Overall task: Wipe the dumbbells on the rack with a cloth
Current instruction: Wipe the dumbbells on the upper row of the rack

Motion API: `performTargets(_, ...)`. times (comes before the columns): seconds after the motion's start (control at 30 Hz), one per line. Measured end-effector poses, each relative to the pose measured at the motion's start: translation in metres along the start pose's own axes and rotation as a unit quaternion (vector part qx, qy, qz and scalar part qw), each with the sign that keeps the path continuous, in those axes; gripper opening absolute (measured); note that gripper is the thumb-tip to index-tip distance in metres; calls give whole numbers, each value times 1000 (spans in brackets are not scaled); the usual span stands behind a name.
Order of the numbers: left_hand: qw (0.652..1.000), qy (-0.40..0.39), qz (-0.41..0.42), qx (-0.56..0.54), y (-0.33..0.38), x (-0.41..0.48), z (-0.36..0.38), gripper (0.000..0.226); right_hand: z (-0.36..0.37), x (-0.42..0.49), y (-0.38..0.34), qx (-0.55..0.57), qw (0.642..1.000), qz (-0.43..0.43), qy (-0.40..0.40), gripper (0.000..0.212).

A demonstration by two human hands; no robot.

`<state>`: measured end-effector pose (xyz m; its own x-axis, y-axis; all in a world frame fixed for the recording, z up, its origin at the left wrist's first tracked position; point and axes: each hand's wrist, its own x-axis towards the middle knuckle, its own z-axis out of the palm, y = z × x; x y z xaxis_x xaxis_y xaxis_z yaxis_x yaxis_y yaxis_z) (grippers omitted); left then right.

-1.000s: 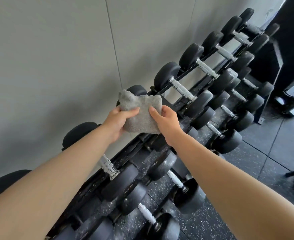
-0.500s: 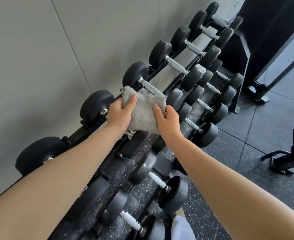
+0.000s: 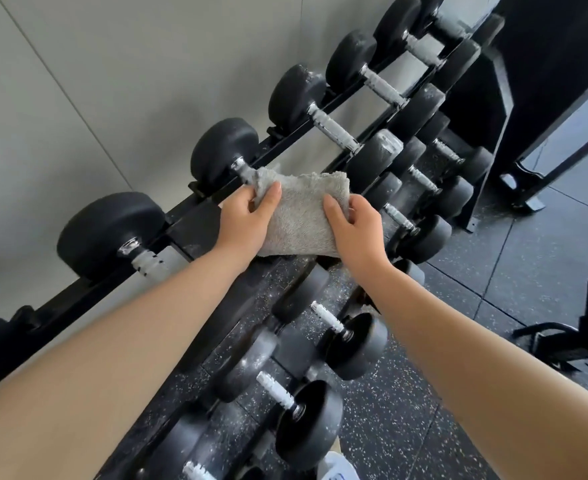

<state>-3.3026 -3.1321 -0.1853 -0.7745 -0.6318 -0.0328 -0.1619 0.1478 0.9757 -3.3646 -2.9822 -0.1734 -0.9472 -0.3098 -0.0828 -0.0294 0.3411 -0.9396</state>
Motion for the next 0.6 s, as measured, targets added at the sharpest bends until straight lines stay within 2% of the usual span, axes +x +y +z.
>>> performTargets(0.1, 1000, -5, 8, 3, -8, 13, 12, 47, -7, 21, 6, -17, 1000, -14, 6, 45)
performTargets(0.3, 996, -14, 36, 83, -29, 34, 15, 55, 0, 52, 17, -98, 995, 4, 23, 27)
performTargets(0.43, 974, 36, 131, 181, -42, 49, 15, 36, 11, 56, 22, -120, 990, -2, 78, 22)
performTargets(0.53, 929, 97, 221, 279, -47, 63, 17, 38, 14, 55, 18, -198, 971, -43, 126, 39)
performTargets(0.6, 913, 49, 263, 307, -49, 75, 18, 55, 24, 50, 8, -230, 967, -58, 95, 53)
